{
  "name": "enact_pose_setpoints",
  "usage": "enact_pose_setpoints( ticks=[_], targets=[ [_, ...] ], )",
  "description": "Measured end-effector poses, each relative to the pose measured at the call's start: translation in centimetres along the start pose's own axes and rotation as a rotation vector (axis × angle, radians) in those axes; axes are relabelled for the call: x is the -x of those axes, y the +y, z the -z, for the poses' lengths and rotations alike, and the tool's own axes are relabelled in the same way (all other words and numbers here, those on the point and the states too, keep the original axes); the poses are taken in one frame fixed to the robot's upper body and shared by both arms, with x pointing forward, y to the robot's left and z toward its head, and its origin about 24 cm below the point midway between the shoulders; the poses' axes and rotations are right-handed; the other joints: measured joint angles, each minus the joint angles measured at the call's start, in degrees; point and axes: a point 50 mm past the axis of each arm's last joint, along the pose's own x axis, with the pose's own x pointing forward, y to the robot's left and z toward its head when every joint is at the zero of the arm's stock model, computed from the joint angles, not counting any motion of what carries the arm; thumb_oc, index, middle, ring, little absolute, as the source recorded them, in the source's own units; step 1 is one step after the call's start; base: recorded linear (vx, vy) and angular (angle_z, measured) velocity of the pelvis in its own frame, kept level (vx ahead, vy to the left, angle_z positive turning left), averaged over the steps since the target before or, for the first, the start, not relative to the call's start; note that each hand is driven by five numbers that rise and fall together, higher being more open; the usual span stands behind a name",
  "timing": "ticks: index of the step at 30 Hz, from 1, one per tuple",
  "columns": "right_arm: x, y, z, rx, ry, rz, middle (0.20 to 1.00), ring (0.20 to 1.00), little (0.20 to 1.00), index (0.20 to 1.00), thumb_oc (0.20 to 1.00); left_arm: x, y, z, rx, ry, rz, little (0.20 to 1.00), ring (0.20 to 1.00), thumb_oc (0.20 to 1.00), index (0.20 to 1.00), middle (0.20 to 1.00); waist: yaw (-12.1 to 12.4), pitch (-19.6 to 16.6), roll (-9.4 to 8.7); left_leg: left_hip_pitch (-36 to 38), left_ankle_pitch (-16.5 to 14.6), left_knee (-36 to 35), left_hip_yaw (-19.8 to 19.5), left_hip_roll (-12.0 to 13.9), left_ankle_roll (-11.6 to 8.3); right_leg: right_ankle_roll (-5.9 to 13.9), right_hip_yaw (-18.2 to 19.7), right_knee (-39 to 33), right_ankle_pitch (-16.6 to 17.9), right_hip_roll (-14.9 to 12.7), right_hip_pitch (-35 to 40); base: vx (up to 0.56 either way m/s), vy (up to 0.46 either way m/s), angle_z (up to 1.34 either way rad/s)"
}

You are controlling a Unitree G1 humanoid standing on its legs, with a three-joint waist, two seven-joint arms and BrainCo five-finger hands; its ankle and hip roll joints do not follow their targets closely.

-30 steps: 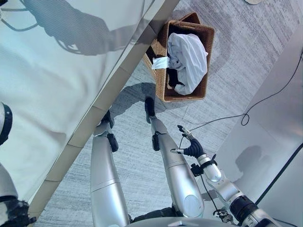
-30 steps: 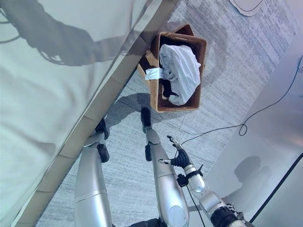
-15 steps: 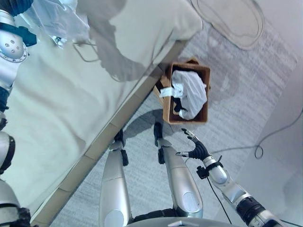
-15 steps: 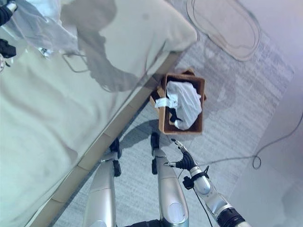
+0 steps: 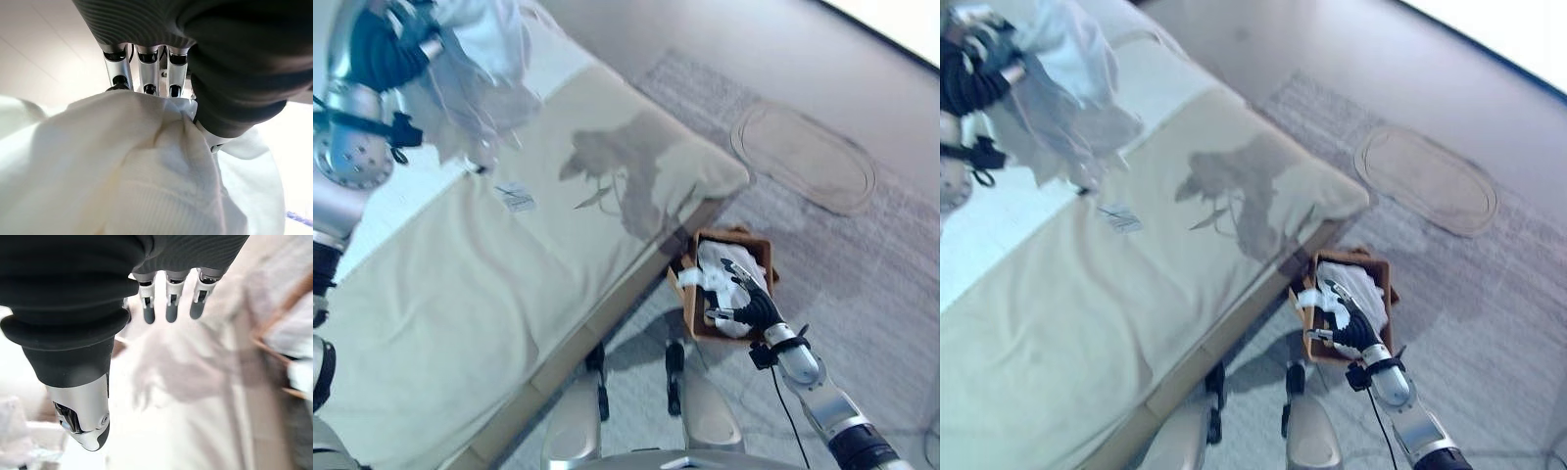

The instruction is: Pick up clothes into the bucket

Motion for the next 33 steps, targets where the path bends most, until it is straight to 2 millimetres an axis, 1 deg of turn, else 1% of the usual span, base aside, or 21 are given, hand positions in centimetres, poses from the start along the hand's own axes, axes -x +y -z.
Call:
enact_pose_setpoints(
  ticks=[2,3,4,6,7,8,9,10,12,14,15,18,21,26,27,28,29,31,33],
  targets=[
    [-0.3,-0.1,-1.1,-0.021,-0.045,-0.005,1.000,1.000,1.000,1.000,1.000,0.7,-0.5,-0.3,0.030,-0.010,0.034,0.200,0.200,0.200,0.200,0.200,0.22,-0.58,-0.02,2.76,0.44,-1.35,-0.07,0.09,-0.15,-0.01,-0.21,-1.67,0.03,0.17,3.04,0.07,-0.021,0.08],
    [-0.6,-0.4,-2.2,-0.049,-0.091,0.005,1.000,1.000,1.000,1.000,1.000,1.4,-1.3,-0.4,0.067,-0.016,0.082,0.200,0.200,0.200,0.200,0.200,0.17,-2.77,0.08,4.18,0.33,-2.21,-0.08,0.24,-0.83,0.00,-0.44,-2.82,-0.04,0.26,4.62,0.08,-0.028,0.04],
    [-0.7,-0.7,-2.8,-0.077,-0.121,0.014,1.000,1.000,1.000,1.000,1.000,2.0,-2.1,-0.7,0.093,-0.024,0.128,0.200,0.200,0.200,0.200,0.200,0.02,-5.34,0.24,4.77,0.53,-3.27,-0.07,0.22,-0.68,0.00,-0.58,-3.79,-0.01,0.47,5.20,0.04,-0.015,0.05],
    [-1.4,-1.2,-4.1,-0.120,-0.173,0.026,1.000,1.000,1.000,1.000,1.000,2.5,-2.9,-1.5,0.144,-0.049,0.176,0.200,0.200,0.200,0.200,0.200,0.08,-6.32,0.21,6.68,0.60,-4.01,-0.35,0.14,-0.65,-0.09,-0.95,-5.46,0.22,0.73,7.73,0.07,-0.008,0.06],
    [-1.7,-1.2,-4.5,-0.133,-0.187,0.026,1.000,1.000,1.000,1.000,1.000,2.8,-3.2,-1.7,0.166,-0.053,0.196,0.200,0.200,0.200,0.200,0.200,0.23,-6.80,0.14,7.19,0.59,-4.14,-0.37,0.15,-0.66,-0.09,-1.04,-5.89,0.22,0.78,8.49,0.10,-0.003,0.02],
    [-2.1,-1.3,-5.2,-0.174,-0.217,0.034,1.000,1.000,1.000,1.000,1.000,3.6,-3.8,-2.0,0.194,-0.065,0.249,0.200,0.200,0.200,0.200,0.200,0.01,-7.93,0.19,8.75,0.58,-4.96,-0.24,0.27,-0.67,-0.09,-1.05,-6.83,0.21,0.92,9.93,0.05,-0.001,0.00],
    [-2.2,-1.3,-5.5,-0.191,-0.231,0.036,1.000,1.000,1.000,1.000,1.000,3.8,-4.1,-2.2,0.206,-0.069,0.269,0.200,0.200,0.200,0.200,0.200,0.06,-8.50,0.17,9.19,0.57,-5.20,-0.25,0.31,-0.68,-0.10,-1.07,-7.28,0.22,1.02,10.54,0.06,-0.003,-0.01],
    [-2.4,-1.0,-6.4,-0.229,-0.268,0.035,1.000,1.000,1.000,1.000,1.000,4.2,-4.7,-2.5,0.257,-0.072,0.295,0.200,0.200,0.200,0.200,0.200,0.19,-9.40,0.21,10.01,0.50,-5.28,-0.25,0.36,-0.77,-0.12,-1.12,-8.05,0.23,1.19,11.63,0.00,0.000,0.00],
    [-2.6,-0.7,-7.5,-0.269,-0.315,0.019,1.000,1.000,1.000,1.000,1.000,4.5,-5.1,-3.1,0.305,-0.085,0.328,0.200,0.200,0.200,0.200,0.200,0.25,-9.88,0.31,10.68,0.45,-5.28,-0.24,0.49,-0.83,-0.12,-1.15,-8.52,0.24,1.31,12.58,0.00,0.000,0.00],
    [-3.1,-0.2,-8.6,-0.323,-0.355,0.004,1.000,1.000,1.000,1.000,1.000,4.9,-5.4,-4.4,0.361,-0.129,0.379,0.200,0.200,0.200,0.200,0.200,0.29,-11.07,0.39,10.69,0.39,-5.29,-0.20,0.72,-0.91,-0.36,-1.15,-9.01,0.43,1.58,12.85,0.02,-0.002,-0.01],
    [-3.4,0.3,-9.3,-0.355,-0.377,-0.036,1.000,1.000,1.000,1.000,1.000,5.0,-5.6,-5.4,0.410,-0.164,0.409,0.200,0.200,0.200,0.200,0.200,0.30,-11.20,0.37,11.33,0.39,-5.29,-0.14,0.84,-0.92,-0.38,-1.15,-9.26,0.55,1.71,13.57,0.00,0.000,0.00],
    [-3.5,1.7,-9.5,-0.400,-0.359,-0.137,1.000,1.000,1.000,1.000,1.000,5.3,-6.0,-7.1,0.496,-0.224,0.476,0.200,0.200,0.200,0.200,0.200,0.26,-12.90,0.46,11.64,0.13,-5.31,-0.01,1.26,-1.27,-0.47,-1.08,-9.49,0.61,2.14,13.88,0.00,-0.005,-0.01],
    [-3.5,2.7,-9.3,-0.414,-0.326,-0.195,1.000,1.000,1.000,1.000,1.000,5.6,-6.4,-8.0,0.534,-0.258,0.533,0.200,0.200,0.200,0.200,0.200,0.24,-13.25,0.65,12.50,0.05,-5.32,-0.01,1.52,-1.37,-0.52,-1.07,-9.66,0.64,2.33,14.82,0.00,0.000,0.00],
    [-3.3,3.4,-9.0,-0.384,-0.298,-0.269,1.000,1.000,1.000,1.000,1.000,6.6,-7.5,-10.1,0.599,-0.331,0.654,0.200,0.200,0.200,0.200,0.200,0.19,-14.14,1.35,12.51,0.00,-5.36,0.00,1.62,-1.42,-0.59,-1.07,-10.00,0.83,2.42,14.98,0.00,0.000,0.00],
    [-3.2,3.7,-8.9,-0.365,-0.287,-0.297,1.000,1.000,1.000,1.000,1.000,6.7,-7.9,-11.0,0.616,-0.367,0.698,0.200,0.200,0.200,0.200,0.200,0.29,-14.29,1.40,12.48,0.00,-5.38,-0.01,1.63,-1.42,-0.60,-1.07,-10.00,0.89,2.43,14.98,0.00,0.000,0.00],
    [-3.2,3.9,-8.8,-0.362,-0.282,-0.311,1.000,1.000,1.000,1.000,1.000,6.8,-8.1,-11.4,0.626,-0.385,0.721,0.200,0.200,0.200,0.200,0.200,0.27,-14.38,1.46,12.50,0.00,-5.39,-0.01,1.68,-1.42,-0.59,-1.07,-10.00,0.91,2.44,14.98,0.00,0.000,0.00],
    [-3.1,4.4,-8.8,-0.362,-0.271,-0.343,1.000,1.000,1.000,1.000,1.000,6.9,-8.5,-12.4,0.657,-0.419,0.768,0.200,0.200,0.200,0.200,0.200,0.27,-14.62,1.45,12.46,0.00,-5.43,-0.03,1.68,-1.41,-0.58,-1.07,-9.99,0.94,2.51,14.99,0.00,0.000,0.00],
    [-3.0,5.3,-8.9,-0.364,-0.267,-0.396,1.000,1.000,1.000,1.000,1.000,6.8,-8.9,-13.3,0.689,-0.454,0.817,0.200,0.200,0.200,0.200,0.200,0.06,-14.94,1.56,12.48,0.01,-5.46,-0.03,1.77,-1.40,-0.56,-1.06,-10.00,0.95,2.56,15.05,-0.02,-0.014,0.00],
    [-2.9,6.5,-9.1,-0.403,-0.253,-0.476,1.000,1.000,1.000,1.000,1.000,6.7,-9.8,-14.5,0.727,-0.486,0.874,0.200,0.200,0.200,0.200,0.200,0.02,-15.25,1.72,12.43,0.01,-5.50,-0.03,1.88,-1.41,-0.52,-1.07,-10.06,0.93,2.61,15.24,-0.03,-0.034,0.00]
  ],
)
